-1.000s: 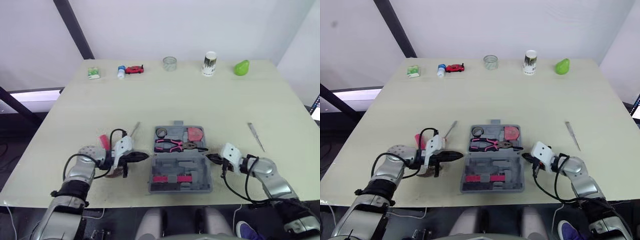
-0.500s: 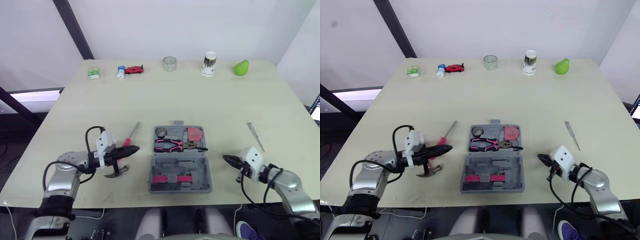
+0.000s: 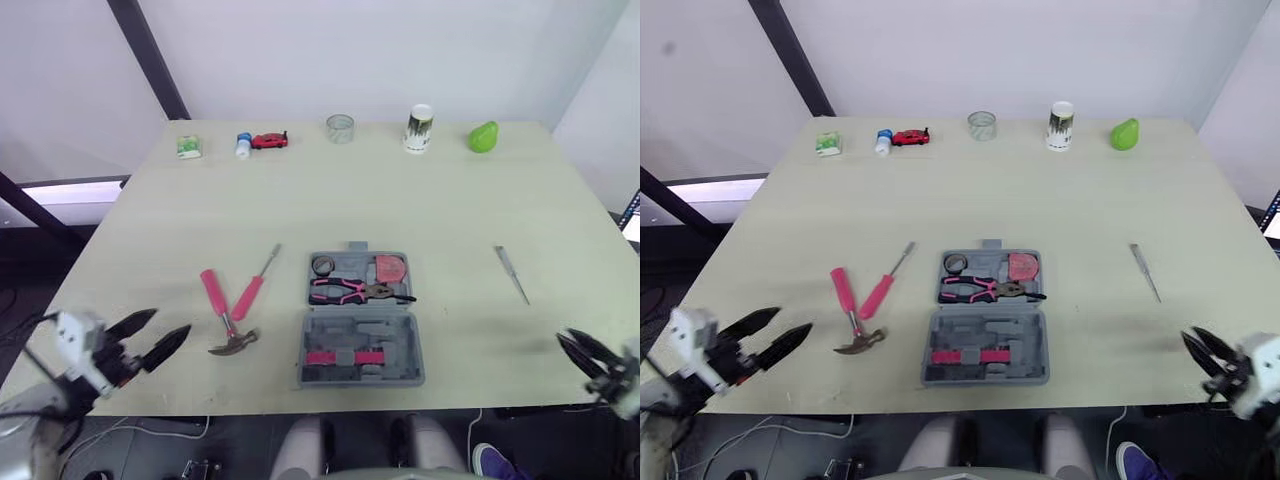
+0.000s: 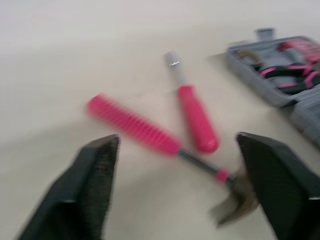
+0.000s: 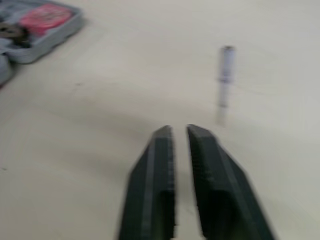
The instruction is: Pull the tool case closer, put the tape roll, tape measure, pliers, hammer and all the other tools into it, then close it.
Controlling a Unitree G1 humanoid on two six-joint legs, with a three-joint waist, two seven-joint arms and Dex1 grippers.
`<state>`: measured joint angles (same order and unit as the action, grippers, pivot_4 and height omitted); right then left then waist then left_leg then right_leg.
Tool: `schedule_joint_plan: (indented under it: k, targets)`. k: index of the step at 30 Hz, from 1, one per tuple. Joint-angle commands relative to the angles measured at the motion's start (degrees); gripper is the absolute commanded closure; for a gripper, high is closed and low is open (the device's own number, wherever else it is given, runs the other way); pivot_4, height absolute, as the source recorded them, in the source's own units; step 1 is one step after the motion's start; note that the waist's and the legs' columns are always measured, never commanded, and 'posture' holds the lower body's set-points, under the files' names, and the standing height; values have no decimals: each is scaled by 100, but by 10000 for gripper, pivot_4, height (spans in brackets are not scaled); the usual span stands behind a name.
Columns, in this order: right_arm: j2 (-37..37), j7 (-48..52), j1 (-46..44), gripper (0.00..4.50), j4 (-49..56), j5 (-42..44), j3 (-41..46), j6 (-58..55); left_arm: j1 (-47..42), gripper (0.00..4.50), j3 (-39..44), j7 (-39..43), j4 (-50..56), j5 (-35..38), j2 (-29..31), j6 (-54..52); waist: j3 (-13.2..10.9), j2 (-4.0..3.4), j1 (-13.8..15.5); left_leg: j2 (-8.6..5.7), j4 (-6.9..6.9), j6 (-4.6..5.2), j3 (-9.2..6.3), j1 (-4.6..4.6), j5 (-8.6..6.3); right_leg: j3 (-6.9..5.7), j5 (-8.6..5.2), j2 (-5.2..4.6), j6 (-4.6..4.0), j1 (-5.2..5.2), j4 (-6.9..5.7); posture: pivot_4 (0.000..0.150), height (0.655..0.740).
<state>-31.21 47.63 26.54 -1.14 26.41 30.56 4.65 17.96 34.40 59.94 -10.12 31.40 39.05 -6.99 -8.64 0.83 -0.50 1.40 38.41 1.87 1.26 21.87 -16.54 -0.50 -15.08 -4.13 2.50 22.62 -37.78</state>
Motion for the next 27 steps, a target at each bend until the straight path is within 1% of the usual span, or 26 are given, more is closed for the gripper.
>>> schedule_joint_plan:
  k: [1, 2, 3, 5, 11, 15, 21, 27]
  targets:
    - [-25, 159, 143, 18127, -157, 250, 456, 223, 285, 0, 428, 17, -124, 120, 3, 133, 0, 0, 1, 0, 0, 0, 0, 0, 0, 0, -4, 0, -7, 0, 0, 1500, 7400]
    - [-17, 181, 171, 14671, -219, 289, 529, 245, 366, 0, 478, 21, -164, 108, -4, 166, 1, 2, -1, 1, 0, 0, 0, -1, 0, 1, -6, 0, -11, 0, 0, 1500, 7400]
    - [19, 195, 245, 8796, -325, 408, 696, 237, 531, 0, 579, 11, -206, 102, -42, 203, 1, 1, -1, 1, 0, 0, 1, -2, 0, 2, -7, 0, -12, 0, 0, 1500, 7400]
    - [78, 197, 357, 539, -479, 562, 928, 208, 744, 0, 711, -24, -240, 108, -101, 243, 4, 5, -2, 3, 0, 0, 3, -3, 0, 6, -9, -2, -14, 1, 0, 1500, 7400]
    - [132, 147, 457, 539, -520, 589, 1044, 157, 894, 0, 771, -107, -121, 126, -226, 235, 7, 8, 10, 6, -2, -1, 3, -2, 0, 8, -10, -11, -17, 4, 6, 1500, 7400]
    - [115, -1, 393, 539, -256, 602, 981, -20, 847, 0, 669, -226, 123, 138, -302, 134, 9, 5, 7, 8, -2, -1, 3, -3, -1, 10, -11, -18, -21, 6, 6, 1500, 7400]
    - [138, -77, 465, 539, 239, 668, 985, -218, 751, 0, 612, -173, 263, 159, -264, 104, 10, 4, 8, 8, -8, -2, 3, 1, -1, 9, -12, -26, -23, 6, 10, 1500, 7400]
    - [168, -41, 544, 539, 835, 684, 792, -412, 801, 0, 586, 36, 600, 228, -220, 75, 10, 4, 4, 9, -11, -4, 2, 3, -2, 9, -13, -32, -25, 7, 12, 1500, 7400]
